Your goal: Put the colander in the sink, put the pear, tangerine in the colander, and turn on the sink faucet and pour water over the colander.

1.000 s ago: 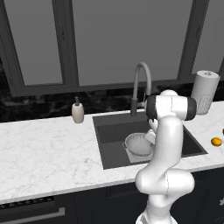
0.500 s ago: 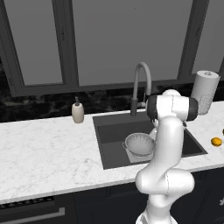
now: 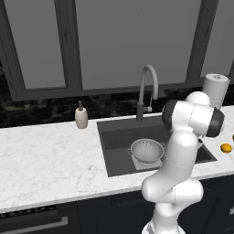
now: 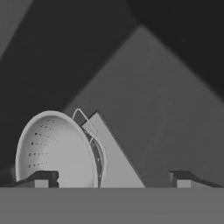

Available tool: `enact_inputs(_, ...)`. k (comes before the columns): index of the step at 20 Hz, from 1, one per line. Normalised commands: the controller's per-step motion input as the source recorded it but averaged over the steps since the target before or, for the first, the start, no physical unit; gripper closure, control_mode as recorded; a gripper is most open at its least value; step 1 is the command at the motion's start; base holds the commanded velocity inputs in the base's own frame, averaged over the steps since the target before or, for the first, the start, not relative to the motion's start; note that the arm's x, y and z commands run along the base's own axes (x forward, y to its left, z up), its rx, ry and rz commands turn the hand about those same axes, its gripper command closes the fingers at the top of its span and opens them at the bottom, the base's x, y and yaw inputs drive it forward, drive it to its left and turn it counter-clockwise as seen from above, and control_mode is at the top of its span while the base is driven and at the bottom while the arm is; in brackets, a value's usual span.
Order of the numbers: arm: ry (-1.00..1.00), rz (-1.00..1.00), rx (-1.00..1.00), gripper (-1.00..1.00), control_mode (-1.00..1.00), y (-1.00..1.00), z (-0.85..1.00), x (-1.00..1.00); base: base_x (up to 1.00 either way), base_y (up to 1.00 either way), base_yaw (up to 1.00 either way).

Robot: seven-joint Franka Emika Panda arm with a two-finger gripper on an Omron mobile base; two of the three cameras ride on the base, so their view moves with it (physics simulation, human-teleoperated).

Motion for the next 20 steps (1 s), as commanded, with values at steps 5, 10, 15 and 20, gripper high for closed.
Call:
enact_inputs(5,0.00,0.00,0.02,-1.00,-1.00,-0.70,1.00,-0.31,0.00,0.00,0.00)
enact_inputs(10,0.00,0.02,-0.11,-1.00,-1.00,-0.67,0.96,-0.33,0.00,0.00,0.00)
enact_inputs(15,0.01,0.05,-0.25,-1.00,-1.00,-0.64,0.33,-0.47,0.00,0.00,0.00)
enact_inputs(20,0.04,0.09,-0.20,-1.00,-1.00,-0.53,-0.04,-0.51,0.00,0.00,0.00)
